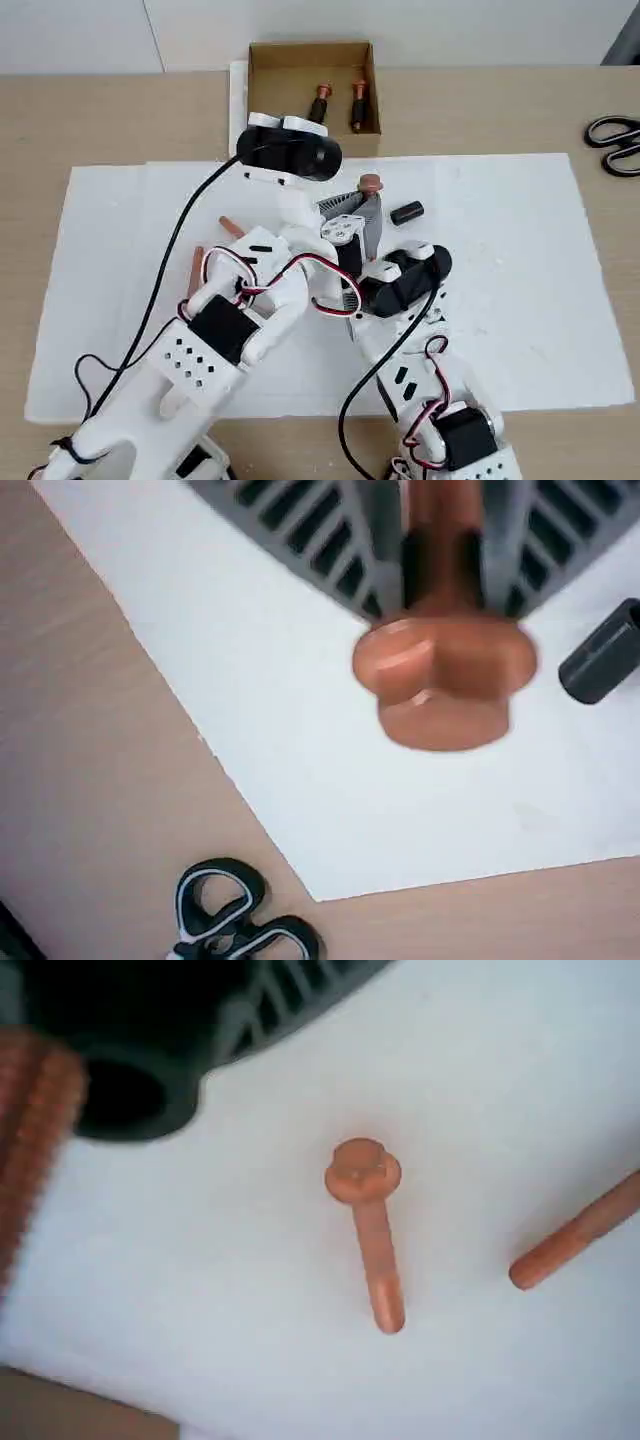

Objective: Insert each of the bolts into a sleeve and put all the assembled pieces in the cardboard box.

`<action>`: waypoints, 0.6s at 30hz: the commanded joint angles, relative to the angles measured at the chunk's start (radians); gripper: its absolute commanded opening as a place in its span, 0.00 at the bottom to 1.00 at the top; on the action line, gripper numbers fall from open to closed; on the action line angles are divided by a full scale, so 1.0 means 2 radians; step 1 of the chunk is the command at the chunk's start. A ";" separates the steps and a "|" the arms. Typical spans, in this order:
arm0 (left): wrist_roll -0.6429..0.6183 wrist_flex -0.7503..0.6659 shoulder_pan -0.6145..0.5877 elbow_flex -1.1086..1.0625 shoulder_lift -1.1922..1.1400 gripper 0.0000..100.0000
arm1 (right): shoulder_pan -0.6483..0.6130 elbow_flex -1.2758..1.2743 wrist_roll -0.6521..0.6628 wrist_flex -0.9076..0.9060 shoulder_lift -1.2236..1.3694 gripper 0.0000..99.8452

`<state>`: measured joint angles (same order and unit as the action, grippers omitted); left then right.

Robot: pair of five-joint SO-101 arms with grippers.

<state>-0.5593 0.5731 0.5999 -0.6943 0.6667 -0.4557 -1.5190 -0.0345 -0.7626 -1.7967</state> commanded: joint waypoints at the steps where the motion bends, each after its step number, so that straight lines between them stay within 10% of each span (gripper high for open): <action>1: 0.000 -0.014 -0.013 0.007 0.018 0.01 | 0.002 0.004 -0.005 0.014 -0.007 0.00; 18: 0.000 -0.013 -0.015 -0.009 0.018 0.01 | 0.003 0.004 -0.005 0.013 -0.007 0.00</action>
<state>-0.5593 0.5731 0.5723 -0.7112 0.6667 -0.4557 -1.5190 -0.0345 -0.7626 -1.7967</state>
